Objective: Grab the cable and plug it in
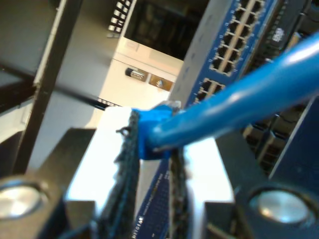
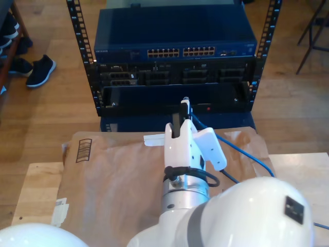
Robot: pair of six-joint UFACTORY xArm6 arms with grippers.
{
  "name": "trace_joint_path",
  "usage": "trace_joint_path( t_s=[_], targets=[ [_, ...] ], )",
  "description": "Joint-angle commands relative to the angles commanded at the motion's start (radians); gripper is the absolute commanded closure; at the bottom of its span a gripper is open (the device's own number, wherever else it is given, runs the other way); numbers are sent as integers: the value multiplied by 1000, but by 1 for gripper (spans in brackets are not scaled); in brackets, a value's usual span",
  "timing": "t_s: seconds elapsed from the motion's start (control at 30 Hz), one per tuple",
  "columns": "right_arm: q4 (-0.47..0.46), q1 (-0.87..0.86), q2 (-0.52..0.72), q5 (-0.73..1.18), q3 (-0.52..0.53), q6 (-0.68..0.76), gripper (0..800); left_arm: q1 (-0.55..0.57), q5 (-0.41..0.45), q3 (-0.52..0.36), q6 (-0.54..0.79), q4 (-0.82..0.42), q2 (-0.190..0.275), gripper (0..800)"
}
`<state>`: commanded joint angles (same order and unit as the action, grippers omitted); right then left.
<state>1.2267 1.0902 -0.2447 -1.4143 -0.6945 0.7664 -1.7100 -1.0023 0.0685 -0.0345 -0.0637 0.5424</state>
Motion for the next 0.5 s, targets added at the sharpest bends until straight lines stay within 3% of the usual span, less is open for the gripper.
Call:
trace_joint_path(
  t_s=[0.5],
  targets=[
    [-9, -25, 48, 123, -18, -5, 799, -2, 0, 0, 0, 0, 0, 0]
  ],
)
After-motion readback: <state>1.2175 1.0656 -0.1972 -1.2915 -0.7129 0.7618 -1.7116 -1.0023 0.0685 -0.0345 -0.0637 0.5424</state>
